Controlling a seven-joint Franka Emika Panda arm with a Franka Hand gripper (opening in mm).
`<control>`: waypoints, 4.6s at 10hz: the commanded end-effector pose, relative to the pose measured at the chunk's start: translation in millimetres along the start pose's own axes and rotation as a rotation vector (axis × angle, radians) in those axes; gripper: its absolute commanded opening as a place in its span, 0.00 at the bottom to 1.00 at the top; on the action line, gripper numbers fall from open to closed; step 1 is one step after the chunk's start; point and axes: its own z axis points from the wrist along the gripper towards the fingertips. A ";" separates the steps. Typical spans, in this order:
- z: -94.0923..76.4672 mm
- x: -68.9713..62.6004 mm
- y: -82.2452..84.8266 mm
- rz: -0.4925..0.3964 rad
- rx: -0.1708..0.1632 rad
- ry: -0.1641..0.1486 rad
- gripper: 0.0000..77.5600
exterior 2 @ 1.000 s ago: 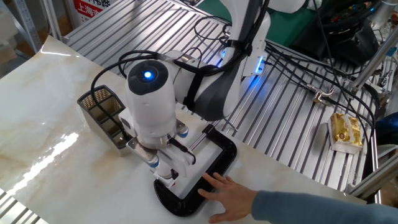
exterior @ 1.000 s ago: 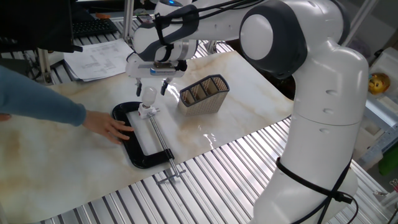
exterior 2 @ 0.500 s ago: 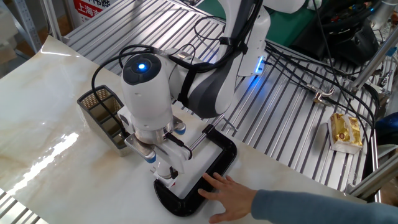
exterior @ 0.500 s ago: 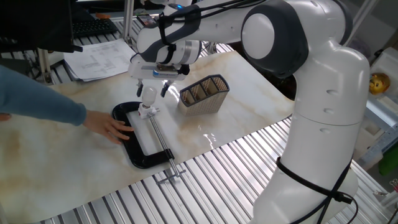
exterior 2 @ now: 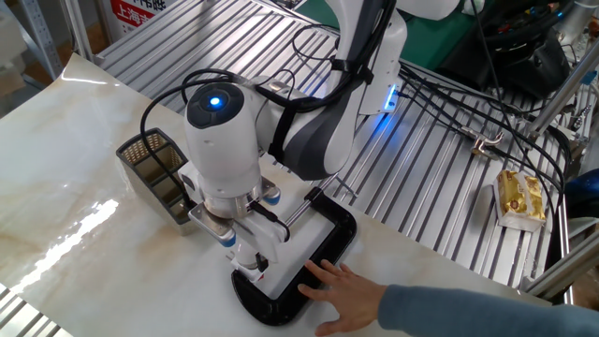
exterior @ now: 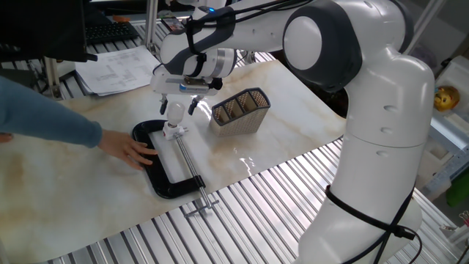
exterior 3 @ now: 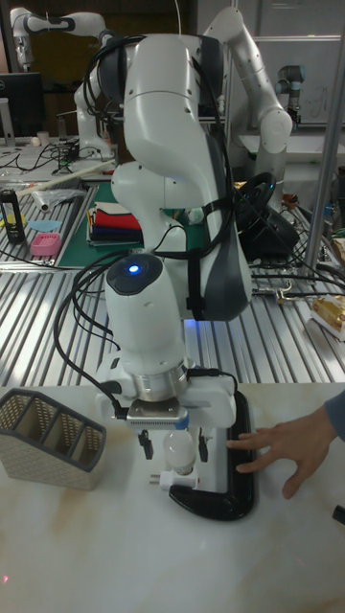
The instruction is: Install the light bulb by rotating it
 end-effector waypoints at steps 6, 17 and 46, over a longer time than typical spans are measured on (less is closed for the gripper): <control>1.1 -1.8 1.4 -0.003 -0.004 -0.011 0.01; 19.0 14.1 59.0 0.094 0.045 -0.025 0.01; 12.2 -3.0 32.5 0.833 0.243 0.028 0.01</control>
